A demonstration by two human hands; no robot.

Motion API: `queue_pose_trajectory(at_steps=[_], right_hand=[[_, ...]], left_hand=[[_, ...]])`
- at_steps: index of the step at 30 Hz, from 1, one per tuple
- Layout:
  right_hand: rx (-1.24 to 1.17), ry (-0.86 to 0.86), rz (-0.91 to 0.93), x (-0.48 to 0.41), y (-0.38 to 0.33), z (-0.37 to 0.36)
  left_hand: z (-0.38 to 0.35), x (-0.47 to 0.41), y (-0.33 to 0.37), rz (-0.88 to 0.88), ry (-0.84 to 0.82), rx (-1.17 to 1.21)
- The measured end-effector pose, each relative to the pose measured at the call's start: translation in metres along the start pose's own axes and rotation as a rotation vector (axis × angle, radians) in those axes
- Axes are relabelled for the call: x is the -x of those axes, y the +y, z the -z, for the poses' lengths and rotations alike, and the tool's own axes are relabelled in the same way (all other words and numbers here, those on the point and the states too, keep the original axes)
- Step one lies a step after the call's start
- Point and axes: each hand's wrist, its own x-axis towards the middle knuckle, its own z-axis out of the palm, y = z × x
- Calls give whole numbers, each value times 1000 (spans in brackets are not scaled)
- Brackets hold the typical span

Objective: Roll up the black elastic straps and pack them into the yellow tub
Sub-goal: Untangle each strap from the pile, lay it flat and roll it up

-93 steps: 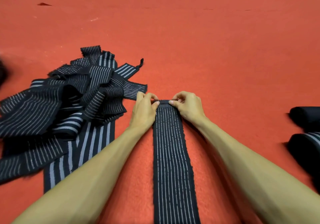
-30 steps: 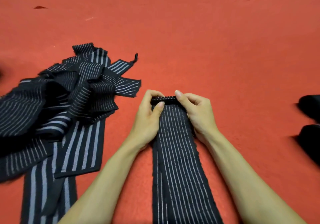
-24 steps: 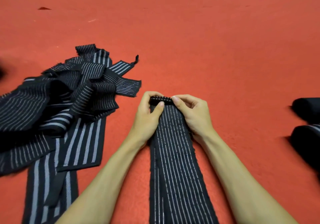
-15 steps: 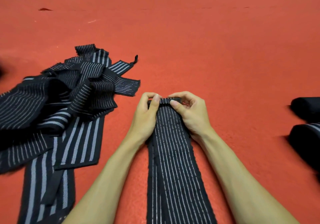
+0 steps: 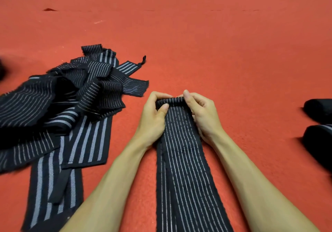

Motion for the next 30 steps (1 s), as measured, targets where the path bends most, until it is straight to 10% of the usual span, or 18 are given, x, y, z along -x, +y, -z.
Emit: queue_pose_trajectory(at_steps=[24, 30], right_hand=[[55, 31, 108, 7, -12, 2], [-99, -24, -107, 11, -12, -2]], left_hand=[[-4, -1, 1, 71, -89, 108], [2, -3, -7, -14, -28, 185]])
